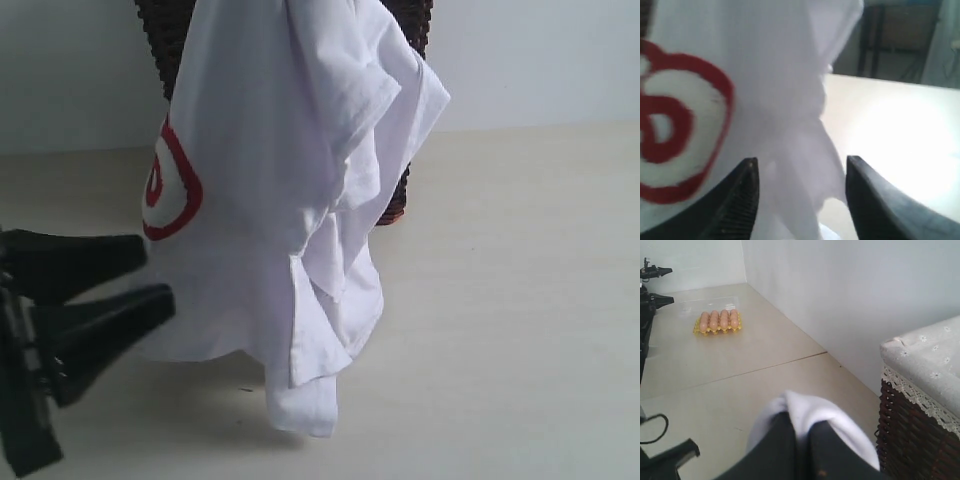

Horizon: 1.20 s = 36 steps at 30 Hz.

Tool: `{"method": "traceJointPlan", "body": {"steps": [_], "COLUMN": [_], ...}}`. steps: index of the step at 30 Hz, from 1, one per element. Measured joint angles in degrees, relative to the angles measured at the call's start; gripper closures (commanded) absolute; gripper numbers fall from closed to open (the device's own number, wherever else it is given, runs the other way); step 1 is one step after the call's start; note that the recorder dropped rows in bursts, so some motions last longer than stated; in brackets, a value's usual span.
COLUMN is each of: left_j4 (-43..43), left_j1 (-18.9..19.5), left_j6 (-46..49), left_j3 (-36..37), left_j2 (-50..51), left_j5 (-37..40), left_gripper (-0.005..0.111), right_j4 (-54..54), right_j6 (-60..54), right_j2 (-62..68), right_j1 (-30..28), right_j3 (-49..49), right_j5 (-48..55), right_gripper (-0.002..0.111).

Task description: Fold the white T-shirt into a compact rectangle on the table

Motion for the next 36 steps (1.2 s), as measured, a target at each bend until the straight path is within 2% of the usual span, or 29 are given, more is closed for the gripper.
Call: {"method": "traceJointPlan", "body": {"steps": [3, 5, 9, 13, 19, 21, 23, 26, 27, 32, 36], "left_j4": [-4.1, -11.1, -25.5, -33.7, -43.9, -45.6, -47.4, -49.1, -49.4, -49.1, -48.7], "left_j1": [-10.2, -16.8, -25.0, -29.5, -31.5, -31.6, -31.6, -31.6, -31.6, -31.6, -31.6], "left_j6": [8.4, 15.7, 27.2, 31.3, 32.3, 32.2, 31.7, 30.5, 30.0, 28.7, 28.3], "left_j3": [-2.2, -3.2, -4.4, -7.9, -15.4, -17.0, -17.7, -18.1, -18.1, -18.1, -18.2], "left_j2": [6.6, 10.3, 15.5, 20.4, 29.4, 31.1, 31.9, 32.1, 32.1, 32.1, 29.7], "left_j5": [6.5, 11.6, 15.3, 16.0, 16.5, 17.3, 18.1, 19.5, 19.9, 23.1, 36.1], "left_gripper": [0.048, 0.041, 0.039, 0.039, 0.040, 0.044, 0.060, 0.098, 0.106, 0.107, 0.107], "right_j4": [0.0, 0.0, 0.0, 0.0, 0.0, 0.0, 0.0, 0.0, 0.0, 0.0, -0.3], "right_j6": [0.0, 0.0, 0.0, 0.0, 0.0, 0.0, 0.0, -0.1, -0.2, -0.9, -1.3], "right_j2": [0.0, 0.0, 0.0, 0.0, 0.0, 0.0, 0.0, 0.0, 0.0, 0.0, 0.0], "right_j1": [0.0, 0.0, 0.0, 0.0, 0.0, 0.0, 0.0, 0.0, 0.0, 0.0, 0.0], "right_j3": [0.0, 0.0, 0.0, 0.0, 0.0, 0.0, 0.0, 0.0, 0.0, 0.0, 0.0], "right_j5": [0.1, 0.1, 0.1, 0.1, 0.2, 0.2, 0.2, 0.2, 0.2, 0.2, 0.2], "right_gripper": [0.108, 0.108, 0.108, 0.108, 0.108, 0.108, 0.108, 0.108, 0.108, 0.108, 0.108]}}
